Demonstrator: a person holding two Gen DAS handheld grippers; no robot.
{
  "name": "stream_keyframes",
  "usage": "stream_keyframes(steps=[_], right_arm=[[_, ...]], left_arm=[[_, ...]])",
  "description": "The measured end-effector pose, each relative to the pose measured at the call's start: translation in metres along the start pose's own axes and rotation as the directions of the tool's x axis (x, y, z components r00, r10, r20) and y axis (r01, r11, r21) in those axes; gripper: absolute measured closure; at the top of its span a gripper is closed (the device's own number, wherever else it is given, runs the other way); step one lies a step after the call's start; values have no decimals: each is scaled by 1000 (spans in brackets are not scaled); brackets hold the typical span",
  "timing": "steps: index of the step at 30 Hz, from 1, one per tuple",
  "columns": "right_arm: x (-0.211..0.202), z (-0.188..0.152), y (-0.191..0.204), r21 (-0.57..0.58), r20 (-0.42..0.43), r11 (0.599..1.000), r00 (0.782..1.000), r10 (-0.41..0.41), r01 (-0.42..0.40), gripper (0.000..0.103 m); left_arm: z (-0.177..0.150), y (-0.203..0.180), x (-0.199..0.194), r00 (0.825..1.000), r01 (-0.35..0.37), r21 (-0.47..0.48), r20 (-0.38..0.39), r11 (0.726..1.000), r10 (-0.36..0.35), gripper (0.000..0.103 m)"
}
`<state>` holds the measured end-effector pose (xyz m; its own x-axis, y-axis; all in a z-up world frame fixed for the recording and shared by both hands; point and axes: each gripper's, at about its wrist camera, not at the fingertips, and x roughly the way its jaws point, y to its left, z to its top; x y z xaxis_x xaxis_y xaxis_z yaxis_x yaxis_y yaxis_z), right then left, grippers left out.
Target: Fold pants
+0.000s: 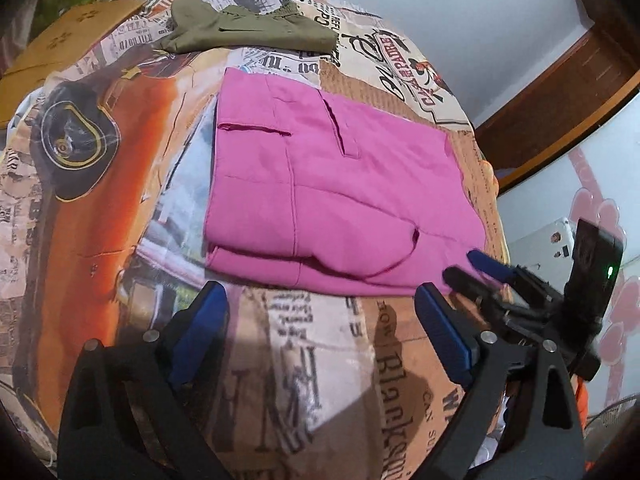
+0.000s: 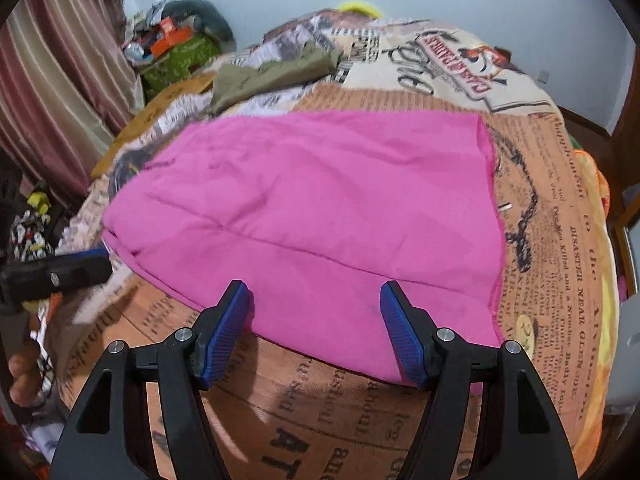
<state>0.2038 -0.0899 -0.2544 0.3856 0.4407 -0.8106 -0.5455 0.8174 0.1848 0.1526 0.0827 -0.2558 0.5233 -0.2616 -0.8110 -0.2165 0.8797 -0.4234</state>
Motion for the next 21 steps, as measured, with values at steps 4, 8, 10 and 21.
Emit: stream_keyframes(steps=[4, 8, 10, 21], right_arm=[[1, -3, 0, -9, -5, 1000, 1000, 11, -11, 38], [0, -4, -1, -9, -8, 1000, 1000, 19, -20, 38], [0, -5, -1, -14, -11, 1000, 1000, 20, -21, 37], [1, -4, 0, -27, -22, 999, 999, 25, -26, 37]], left_arm=[[12, 7, 6, 1000, 28, -51, 4, 998, -28, 8], [25, 15, 11, 998, 70, -120, 4, 990, -70, 8], [28, 17, 12, 997, 79, -141, 12, 987, -78, 8], [27, 4, 9, 980, -170, -77, 91, 982, 177, 66]])
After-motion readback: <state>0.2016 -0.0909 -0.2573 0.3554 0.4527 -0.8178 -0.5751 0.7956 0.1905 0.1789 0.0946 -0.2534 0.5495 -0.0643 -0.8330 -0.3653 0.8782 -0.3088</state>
